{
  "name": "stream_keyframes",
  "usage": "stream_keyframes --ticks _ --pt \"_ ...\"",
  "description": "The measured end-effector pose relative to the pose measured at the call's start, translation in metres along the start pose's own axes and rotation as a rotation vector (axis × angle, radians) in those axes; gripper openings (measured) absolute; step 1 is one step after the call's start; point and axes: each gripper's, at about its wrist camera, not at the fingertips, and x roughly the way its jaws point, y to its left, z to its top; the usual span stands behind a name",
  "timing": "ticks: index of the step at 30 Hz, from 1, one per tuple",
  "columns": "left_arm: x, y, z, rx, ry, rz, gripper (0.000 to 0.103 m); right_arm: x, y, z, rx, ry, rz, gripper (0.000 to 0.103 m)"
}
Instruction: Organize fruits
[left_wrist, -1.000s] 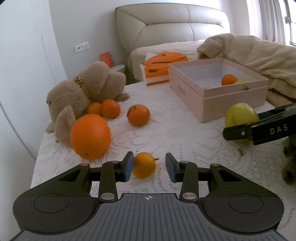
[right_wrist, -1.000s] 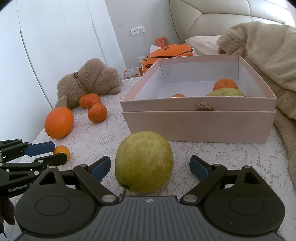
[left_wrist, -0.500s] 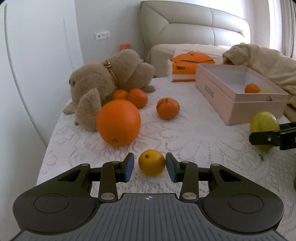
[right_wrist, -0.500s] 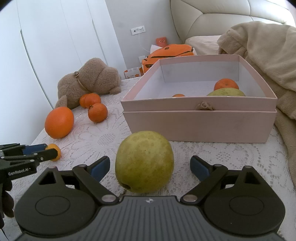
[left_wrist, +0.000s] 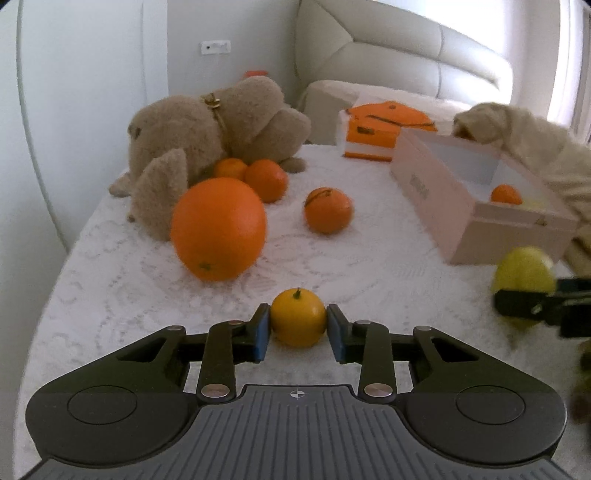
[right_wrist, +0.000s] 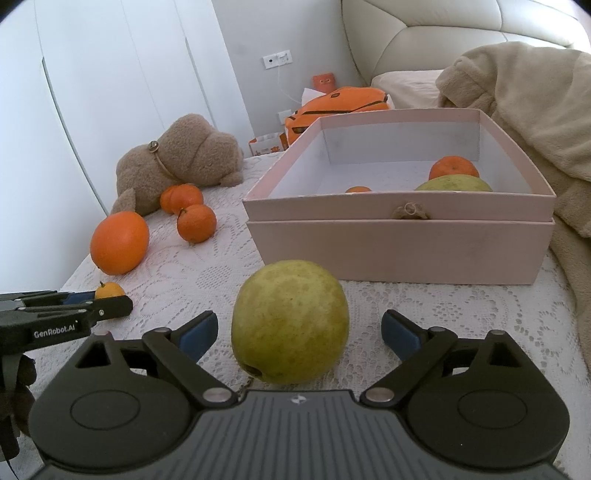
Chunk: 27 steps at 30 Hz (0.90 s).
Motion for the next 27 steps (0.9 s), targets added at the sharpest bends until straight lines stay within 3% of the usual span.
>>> stream_keyframes --ticks 5,10,15,21,27 --pt "-0.004 -0.017 0.001 -0.009 -0.054 -0.043 0.037 0.000 0.001 0.001 0.007 0.015 0.025 0.103" --pt "0.000 -0.031 -0.002 -0.031 -0.112 -0.088 0.037 0.000 -0.007 0.004 0.066 0.025 0.063 0.103" --pt "0.007 -0.035 -0.010 -0.044 -0.116 -0.137 0.037 0.001 0.000 0.005 0.033 0.057 0.047 0.103" --pt "0.006 -0.026 -0.013 -0.082 -0.123 -0.194 0.037 -0.005 0.012 -0.001 -0.062 0.074 -0.006 0.102" --pt "0.012 -0.022 -0.013 -0.112 -0.101 -0.208 0.037 -0.030 0.003 -0.010 -0.128 0.036 -0.146 0.098"
